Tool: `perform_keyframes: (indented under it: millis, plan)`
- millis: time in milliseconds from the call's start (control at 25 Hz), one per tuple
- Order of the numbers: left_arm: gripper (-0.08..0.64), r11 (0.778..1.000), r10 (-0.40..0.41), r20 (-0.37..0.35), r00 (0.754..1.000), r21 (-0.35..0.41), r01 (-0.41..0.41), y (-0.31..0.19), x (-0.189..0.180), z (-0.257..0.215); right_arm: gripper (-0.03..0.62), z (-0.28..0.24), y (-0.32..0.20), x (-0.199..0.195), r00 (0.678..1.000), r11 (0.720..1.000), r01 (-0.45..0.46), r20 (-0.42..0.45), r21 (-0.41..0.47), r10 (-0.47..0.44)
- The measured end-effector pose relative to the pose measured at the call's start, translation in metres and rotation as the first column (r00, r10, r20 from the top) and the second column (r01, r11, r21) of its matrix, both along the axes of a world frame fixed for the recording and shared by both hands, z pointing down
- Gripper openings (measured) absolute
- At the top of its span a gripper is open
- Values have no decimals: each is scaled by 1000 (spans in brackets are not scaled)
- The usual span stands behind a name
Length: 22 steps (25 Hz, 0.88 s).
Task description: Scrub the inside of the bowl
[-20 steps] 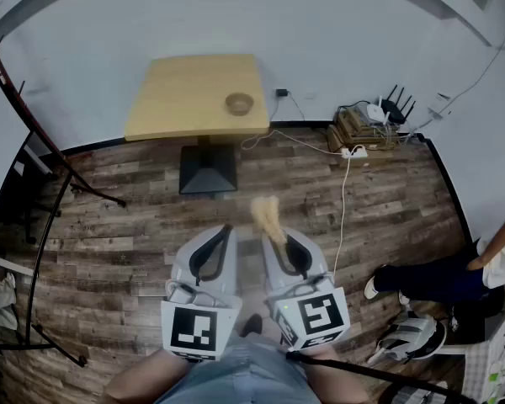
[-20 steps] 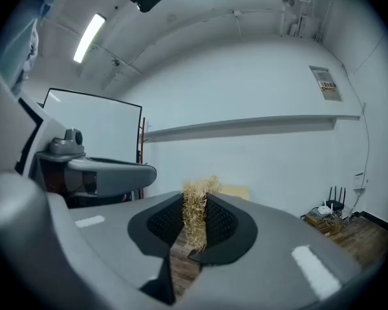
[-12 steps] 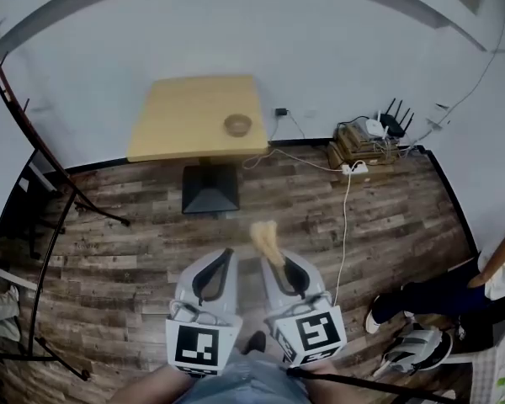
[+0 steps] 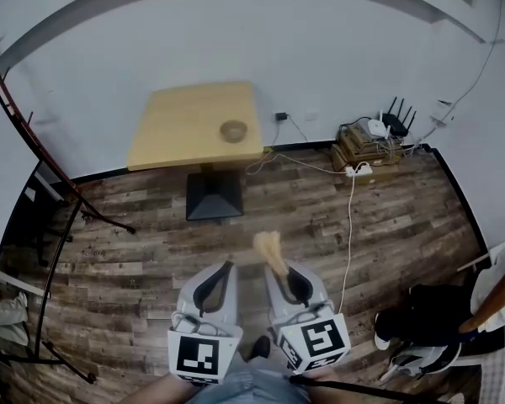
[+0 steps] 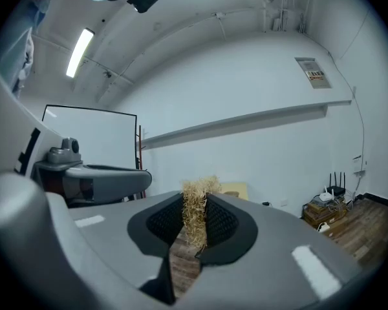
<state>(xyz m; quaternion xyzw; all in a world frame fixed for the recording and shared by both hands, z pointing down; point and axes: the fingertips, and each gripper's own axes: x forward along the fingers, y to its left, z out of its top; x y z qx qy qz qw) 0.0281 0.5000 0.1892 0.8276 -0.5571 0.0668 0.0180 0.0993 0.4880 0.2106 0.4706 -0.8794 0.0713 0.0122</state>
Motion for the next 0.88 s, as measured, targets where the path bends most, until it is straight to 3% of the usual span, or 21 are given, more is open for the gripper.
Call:
perform_keyframes:
  millis: [400,640,880]
  plan:
    - [21,997,-19,23,1000,-68,21,-3,5,31,70,30,-8,8,999,998,15,34,-57,-13]
    - [21,996,-19,-17,1000,-86,18,-47,-6,47,71,47,-45,0,1000,996,12,6,-88,-12]
    - [21,997,-22,-49,999,-73,18,-121,-35,40,71,41,-117,-26,1000,996,17,-1,-92,-17]
